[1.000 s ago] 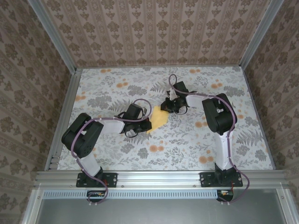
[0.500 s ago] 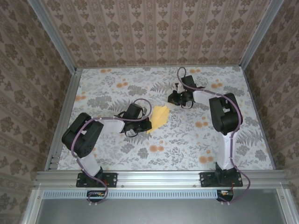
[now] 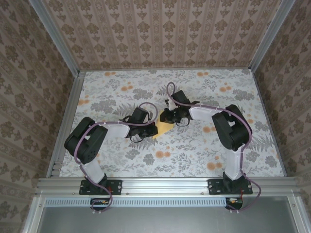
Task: Fold a paper plane with a square sheet of paper (pick it up from the middle)
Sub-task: Fourth fold the wing at the center of the table.
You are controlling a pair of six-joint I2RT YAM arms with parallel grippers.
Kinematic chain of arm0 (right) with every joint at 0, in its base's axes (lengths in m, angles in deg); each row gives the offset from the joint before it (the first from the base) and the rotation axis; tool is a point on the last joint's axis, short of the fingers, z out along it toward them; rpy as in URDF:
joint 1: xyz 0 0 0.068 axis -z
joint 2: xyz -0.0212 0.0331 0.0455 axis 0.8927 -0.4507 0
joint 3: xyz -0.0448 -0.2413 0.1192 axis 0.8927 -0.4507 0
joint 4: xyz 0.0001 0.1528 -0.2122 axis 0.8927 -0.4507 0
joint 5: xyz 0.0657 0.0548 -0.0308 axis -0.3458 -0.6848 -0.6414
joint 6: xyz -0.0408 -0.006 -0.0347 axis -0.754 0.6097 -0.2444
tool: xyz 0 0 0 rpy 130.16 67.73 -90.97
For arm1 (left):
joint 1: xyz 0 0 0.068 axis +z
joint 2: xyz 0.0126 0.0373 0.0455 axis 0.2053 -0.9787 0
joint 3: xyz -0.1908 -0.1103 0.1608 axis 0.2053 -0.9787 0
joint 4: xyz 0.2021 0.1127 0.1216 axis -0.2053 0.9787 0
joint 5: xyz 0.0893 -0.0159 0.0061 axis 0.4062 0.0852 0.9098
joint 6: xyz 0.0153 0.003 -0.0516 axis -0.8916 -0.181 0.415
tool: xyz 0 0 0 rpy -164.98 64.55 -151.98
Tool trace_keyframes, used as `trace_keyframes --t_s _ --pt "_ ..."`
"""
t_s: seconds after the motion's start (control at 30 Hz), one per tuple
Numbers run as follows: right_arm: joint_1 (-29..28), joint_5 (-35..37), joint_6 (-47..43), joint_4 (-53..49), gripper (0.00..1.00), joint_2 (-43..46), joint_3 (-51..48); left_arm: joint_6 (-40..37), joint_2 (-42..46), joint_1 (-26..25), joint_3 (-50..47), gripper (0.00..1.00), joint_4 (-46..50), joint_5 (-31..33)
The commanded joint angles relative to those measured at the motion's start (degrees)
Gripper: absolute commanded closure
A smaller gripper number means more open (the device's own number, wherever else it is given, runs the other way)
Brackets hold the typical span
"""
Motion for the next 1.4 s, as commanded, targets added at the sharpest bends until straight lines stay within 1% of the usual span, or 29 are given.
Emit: trace_keyframes --t_s 0.0,0.17,0.37,0.67,0.77,0.9,0.97,1.07,1.17,1.23,1.37 --pt "0.5 -0.9 0.9 0.5 0.90 -2.4 -0.1 -0.5 -3.4 -0.3 -1.7 1.00 9.0 0.7" --pt "1.3 0.6 -0.8 -1.6 0.90 -5.1 1.8 -0.5 -3.5 -0.3 -1.8 1.00 9.4 0.7" --pt "5.3 2.0 -2.6 -2.4 0.90 -7.4 3.6 -0.4 -3.5 -0.3 -2.3 1.00 9.4 0.6" --pt "11.3 3.1 -4.0 -3.2 0.89 -10.3 9.2 -0.9 -3.0 -0.4 -2.0 1.00 9.7 0.4" --pt "13.0 3.6 -4.3 -4.1 0.89 -10.5 11.0 -1.2 -2.7 -0.4 -1.8 1.00 9.9 0.4" --pt "13.0 2.6 -3.3 -4.8 0.88 -7.4 12.2 -1.6 -1.7 -0.5 0.3 0.97 11.0 -0.2" --pt "12.6 2.2 -2.3 -4.4 0.85 -4.7 11.2 -2.1 -0.7 -0.5 2.4 0.94 11.9 -0.3" --pt "11.7 3.3 -0.2 -3.6 0.80 0.1 7.5 -2.2 1.7 -0.2 5.2 0.84 11.9 -0.5" --pt "10.7 4.4 3.3 -1.2 0.69 4.6 1.7 -2.2 4.4 0.4 7.3 0.69 11.3 0.0" --pt "9.9 5.1 6.1 0.7 0.62 7.3 -2.7 -2.0 6.2 1.2 7.8 0.61 10.9 0.3" --pt "8.1 5.2 10.2 3.4 0.55 10.4 -7.9 -1.7 9.4 3.8 6.8 0.50 10.8 1.6"
